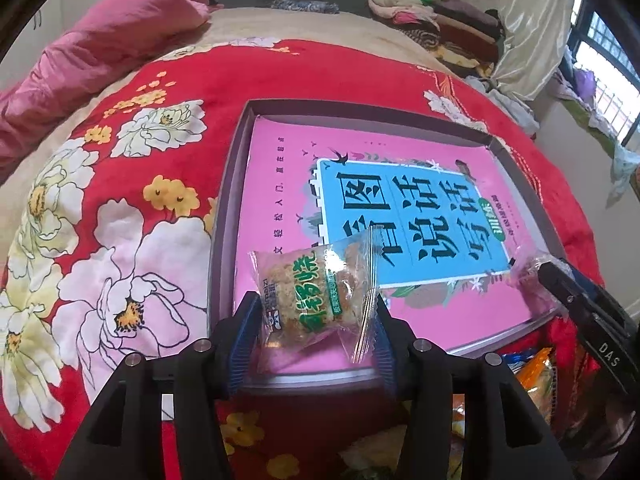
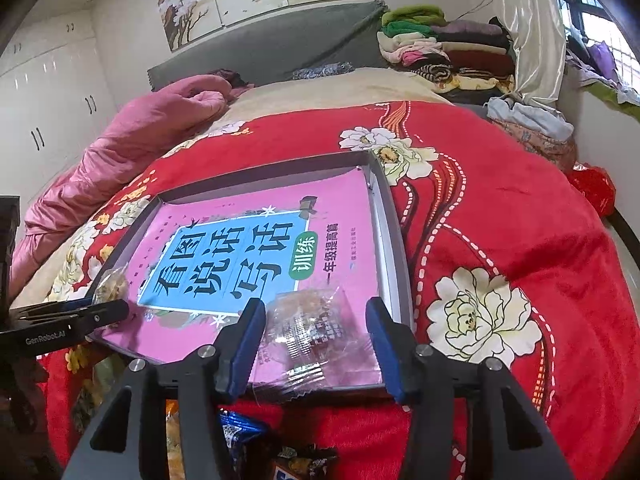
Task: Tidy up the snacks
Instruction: 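Release the pastry bag into the tray with the left tool while the right tool releases the candy bag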
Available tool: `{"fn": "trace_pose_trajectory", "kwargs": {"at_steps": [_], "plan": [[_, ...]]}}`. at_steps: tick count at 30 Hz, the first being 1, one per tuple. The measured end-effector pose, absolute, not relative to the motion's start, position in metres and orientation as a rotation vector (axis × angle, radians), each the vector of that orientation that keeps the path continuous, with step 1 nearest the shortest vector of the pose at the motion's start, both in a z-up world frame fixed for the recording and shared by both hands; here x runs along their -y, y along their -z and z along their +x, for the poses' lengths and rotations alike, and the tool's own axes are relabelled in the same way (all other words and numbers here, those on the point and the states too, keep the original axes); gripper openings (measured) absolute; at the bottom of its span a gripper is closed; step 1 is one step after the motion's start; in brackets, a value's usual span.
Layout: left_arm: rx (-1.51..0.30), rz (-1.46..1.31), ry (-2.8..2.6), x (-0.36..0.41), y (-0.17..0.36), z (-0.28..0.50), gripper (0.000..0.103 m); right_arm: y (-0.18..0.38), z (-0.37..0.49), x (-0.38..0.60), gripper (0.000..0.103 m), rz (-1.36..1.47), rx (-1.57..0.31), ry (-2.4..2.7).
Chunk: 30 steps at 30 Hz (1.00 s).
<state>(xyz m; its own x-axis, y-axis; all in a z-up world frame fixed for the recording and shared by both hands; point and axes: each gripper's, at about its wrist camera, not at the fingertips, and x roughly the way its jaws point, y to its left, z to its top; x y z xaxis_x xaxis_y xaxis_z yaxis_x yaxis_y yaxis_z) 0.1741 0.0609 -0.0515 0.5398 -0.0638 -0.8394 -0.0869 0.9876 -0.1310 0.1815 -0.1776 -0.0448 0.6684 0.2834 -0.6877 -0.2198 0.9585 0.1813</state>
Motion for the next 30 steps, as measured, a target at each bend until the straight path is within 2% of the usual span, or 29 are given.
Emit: {"fn": "trace_pose_trajectory", "kwargs": {"at_steps": [6,12,20,30], "plan": [[-1.020,-0.139,-0.022,-0.056,0.051,0.172,0.059,0.040,0.177,0.180,0.054,0.078,-0.778,-0.280],[-1.027,-0.162,-0.002,-0.053,0.047,0.166,0.071,0.037,0.174,0.191,0.056,0.112,-0.766,-0.285],[-1.009,-0.177,-0.008,-0.054,0.040,0.158,0.076,0.029,0.169,0.193,0.062,0.113,-0.738,-0.295],[-0.960,-0.225,-0.009,-0.062,0.022,0.148,0.078,0.024,0.165,0.190,0.063,0.076,-0.709,-0.293]]}}
